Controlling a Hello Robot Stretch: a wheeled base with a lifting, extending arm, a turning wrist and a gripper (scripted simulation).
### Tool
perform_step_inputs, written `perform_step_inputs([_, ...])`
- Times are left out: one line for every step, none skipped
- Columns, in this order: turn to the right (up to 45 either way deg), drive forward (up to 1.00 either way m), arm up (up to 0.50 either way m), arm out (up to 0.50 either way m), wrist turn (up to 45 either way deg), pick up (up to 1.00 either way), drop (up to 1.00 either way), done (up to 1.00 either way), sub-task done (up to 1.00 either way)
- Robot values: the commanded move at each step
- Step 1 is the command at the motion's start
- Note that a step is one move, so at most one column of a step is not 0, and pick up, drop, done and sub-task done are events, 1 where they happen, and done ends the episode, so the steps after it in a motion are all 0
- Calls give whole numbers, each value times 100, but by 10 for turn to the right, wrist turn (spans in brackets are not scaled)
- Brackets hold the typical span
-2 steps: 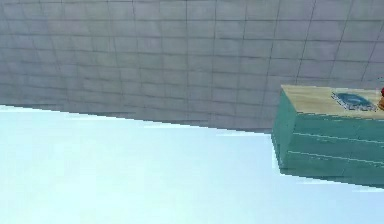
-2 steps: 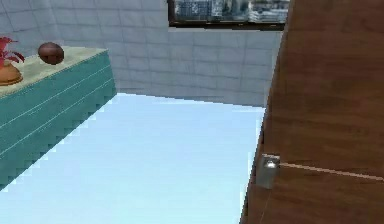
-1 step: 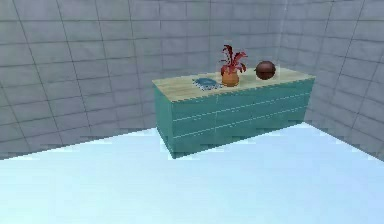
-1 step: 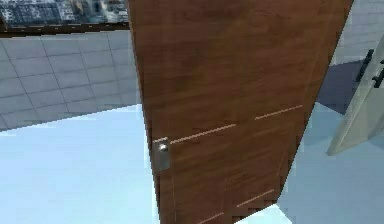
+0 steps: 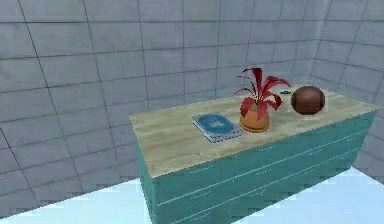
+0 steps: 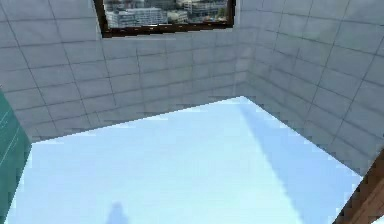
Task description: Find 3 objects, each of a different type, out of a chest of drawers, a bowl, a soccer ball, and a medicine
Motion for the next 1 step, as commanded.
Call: perform_step_inputs([300, 0, 0, 0, 0, 0, 0, 0, 0])
